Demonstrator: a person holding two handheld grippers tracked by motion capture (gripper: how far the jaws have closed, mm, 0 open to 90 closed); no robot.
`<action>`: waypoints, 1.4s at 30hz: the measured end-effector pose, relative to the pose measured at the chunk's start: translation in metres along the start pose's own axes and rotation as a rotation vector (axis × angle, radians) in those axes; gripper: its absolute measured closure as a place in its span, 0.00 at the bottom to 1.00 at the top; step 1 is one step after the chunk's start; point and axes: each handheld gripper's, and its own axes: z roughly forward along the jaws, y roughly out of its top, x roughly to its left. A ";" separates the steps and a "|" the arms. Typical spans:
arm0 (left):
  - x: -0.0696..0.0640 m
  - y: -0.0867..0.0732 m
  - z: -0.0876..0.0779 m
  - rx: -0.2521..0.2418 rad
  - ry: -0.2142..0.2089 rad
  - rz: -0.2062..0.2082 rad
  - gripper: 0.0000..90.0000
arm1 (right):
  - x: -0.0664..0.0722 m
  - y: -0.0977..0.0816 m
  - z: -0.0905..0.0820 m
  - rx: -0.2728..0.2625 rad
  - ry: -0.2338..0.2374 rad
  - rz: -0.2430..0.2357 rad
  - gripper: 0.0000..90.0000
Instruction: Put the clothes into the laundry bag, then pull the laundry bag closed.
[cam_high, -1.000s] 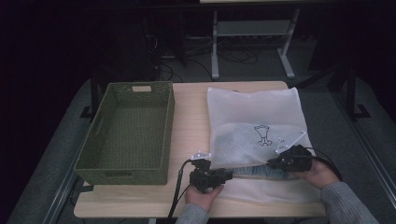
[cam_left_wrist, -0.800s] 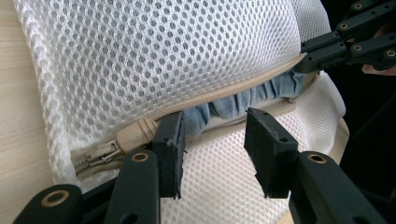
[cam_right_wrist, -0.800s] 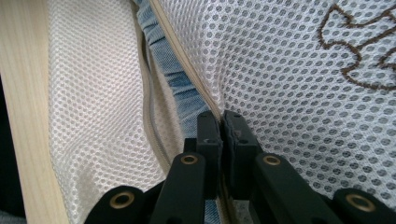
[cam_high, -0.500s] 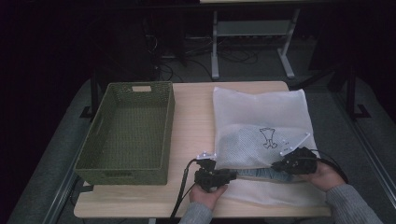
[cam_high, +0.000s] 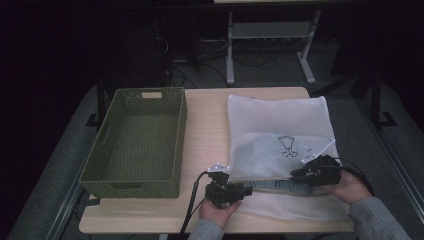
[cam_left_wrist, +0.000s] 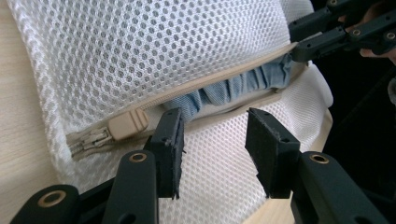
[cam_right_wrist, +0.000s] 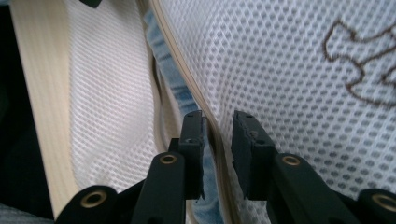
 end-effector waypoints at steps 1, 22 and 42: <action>0.000 0.000 -0.002 -0.001 -0.003 -0.002 0.62 | 0.001 0.002 -0.001 -0.007 0.002 -0.001 0.79; 0.016 -0.004 -0.038 -0.012 0.034 -0.007 0.60 | 0.010 0.044 0.000 -0.065 0.043 -0.065 0.66; 0.030 -0.009 -0.026 0.053 0.117 -0.030 0.64 | 0.004 0.018 0.031 0.107 -0.072 -0.107 0.95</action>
